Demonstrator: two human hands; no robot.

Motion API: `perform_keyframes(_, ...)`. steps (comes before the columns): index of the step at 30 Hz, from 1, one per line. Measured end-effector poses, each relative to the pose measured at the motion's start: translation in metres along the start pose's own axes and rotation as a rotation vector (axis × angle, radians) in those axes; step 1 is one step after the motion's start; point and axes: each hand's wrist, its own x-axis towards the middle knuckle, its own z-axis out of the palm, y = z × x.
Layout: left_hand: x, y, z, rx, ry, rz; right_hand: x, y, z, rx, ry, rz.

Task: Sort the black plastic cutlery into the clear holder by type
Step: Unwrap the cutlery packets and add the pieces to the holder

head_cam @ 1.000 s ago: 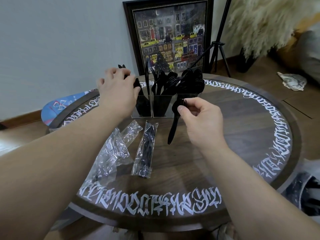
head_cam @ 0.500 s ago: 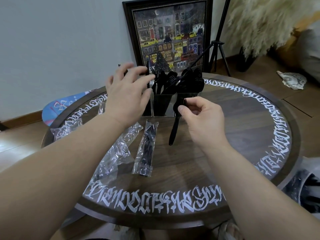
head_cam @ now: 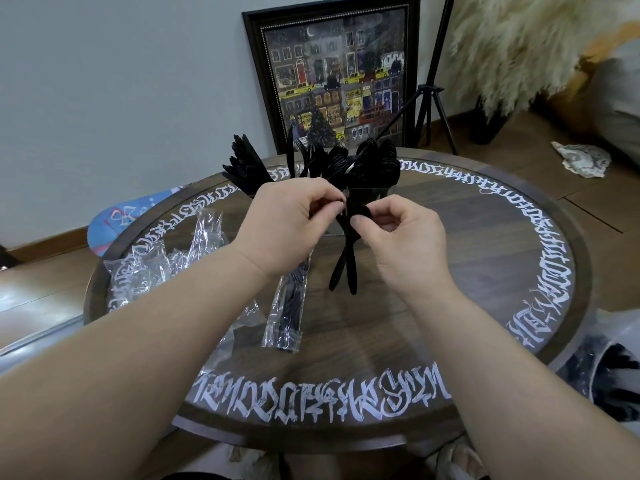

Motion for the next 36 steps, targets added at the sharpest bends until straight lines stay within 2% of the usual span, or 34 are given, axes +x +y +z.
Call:
perform_keyframes(8, 0.032, -0.011, -0.041, 0.098, 0.255, -0.102, 0.003, 0.001, -0.008, -0.036, 0.088, 0.009)
perform_keyframes(18, 0.057, -0.021, -0.032, 0.235, 0.223, -0.035, 0.003, 0.001, -0.007, -0.036, 0.091, 0.007)
perform_keyframes(24, 0.066, -0.021, -0.042, 0.179, 0.334, 0.004, 0.007, 0.003, -0.010, -0.052, 0.095, 0.024)
perform_keyframes(26, 0.067, -0.020, -0.038, 0.206, 0.297, 0.030, 0.007, 0.004, -0.010, -0.064, 0.093, 0.024)
perform_keyframes(29, 0.059, -0.022, -0.022, 0.270, 0.147, 0.058, 0.007, 0.005, -0.010, -0.073, 0.095, 0.025)
perform_keyframes(36, 0.041, -0.040, 0.011, 0.530, -0.158, -0.051, 0.010, 0.009, -0.013, -0.087, 0.097, 0.015)
